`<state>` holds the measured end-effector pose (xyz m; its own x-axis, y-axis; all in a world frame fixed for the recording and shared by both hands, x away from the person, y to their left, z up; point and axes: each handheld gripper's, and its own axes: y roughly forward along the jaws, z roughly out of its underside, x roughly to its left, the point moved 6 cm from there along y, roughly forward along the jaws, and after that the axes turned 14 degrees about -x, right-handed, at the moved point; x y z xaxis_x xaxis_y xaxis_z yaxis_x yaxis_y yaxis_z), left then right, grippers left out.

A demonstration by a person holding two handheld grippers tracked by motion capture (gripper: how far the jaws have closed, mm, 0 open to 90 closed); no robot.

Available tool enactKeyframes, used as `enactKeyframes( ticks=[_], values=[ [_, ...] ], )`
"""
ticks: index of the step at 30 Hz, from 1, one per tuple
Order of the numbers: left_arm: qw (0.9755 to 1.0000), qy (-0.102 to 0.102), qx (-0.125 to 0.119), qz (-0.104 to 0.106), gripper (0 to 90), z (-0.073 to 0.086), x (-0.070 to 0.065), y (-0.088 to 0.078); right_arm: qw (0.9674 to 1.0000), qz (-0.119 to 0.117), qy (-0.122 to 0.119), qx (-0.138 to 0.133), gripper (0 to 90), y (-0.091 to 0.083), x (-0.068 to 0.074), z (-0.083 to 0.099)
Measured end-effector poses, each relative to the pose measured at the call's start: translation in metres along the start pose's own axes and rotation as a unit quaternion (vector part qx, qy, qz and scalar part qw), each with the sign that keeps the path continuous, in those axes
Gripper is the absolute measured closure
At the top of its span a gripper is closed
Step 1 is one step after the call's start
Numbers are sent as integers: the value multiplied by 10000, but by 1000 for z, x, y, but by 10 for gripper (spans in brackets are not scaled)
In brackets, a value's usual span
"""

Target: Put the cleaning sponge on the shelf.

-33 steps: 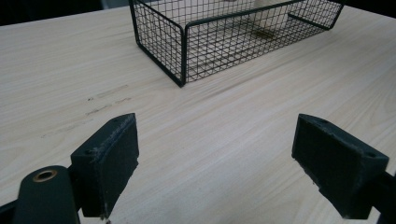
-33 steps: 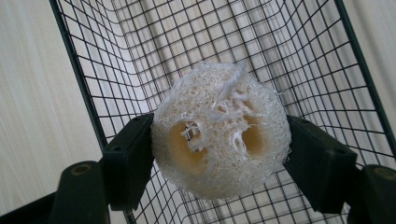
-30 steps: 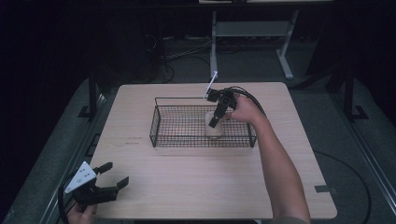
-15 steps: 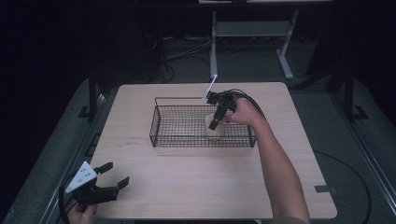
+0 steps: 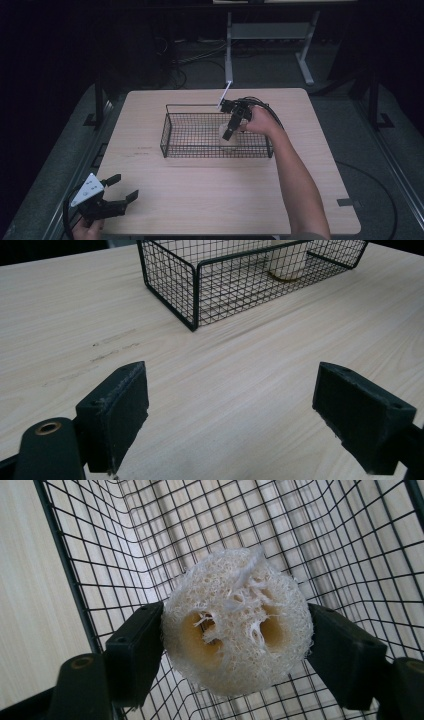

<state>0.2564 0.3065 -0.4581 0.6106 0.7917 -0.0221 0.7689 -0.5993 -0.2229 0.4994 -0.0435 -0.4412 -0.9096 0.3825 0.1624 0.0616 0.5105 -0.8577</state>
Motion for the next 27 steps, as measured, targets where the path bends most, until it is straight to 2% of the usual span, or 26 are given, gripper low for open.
enactKeyframes(
  ticks=[4, 13, 27],
  values=[
    [10000, 10, 17, 8, 139, 0, 0, 0, 10000, 44, 7, 27, 228, -1, 1, 0],
    [10000, -11, 2, 4, 140, 0, -1, 0, 9999, 61, 21, -103, 180, -11, 6, -3],
    [10000, 17, 18, 22, 139, 0, -2, 2, 9992, 211, -5, -341, 176, -38, 13, -4]
  ],
)
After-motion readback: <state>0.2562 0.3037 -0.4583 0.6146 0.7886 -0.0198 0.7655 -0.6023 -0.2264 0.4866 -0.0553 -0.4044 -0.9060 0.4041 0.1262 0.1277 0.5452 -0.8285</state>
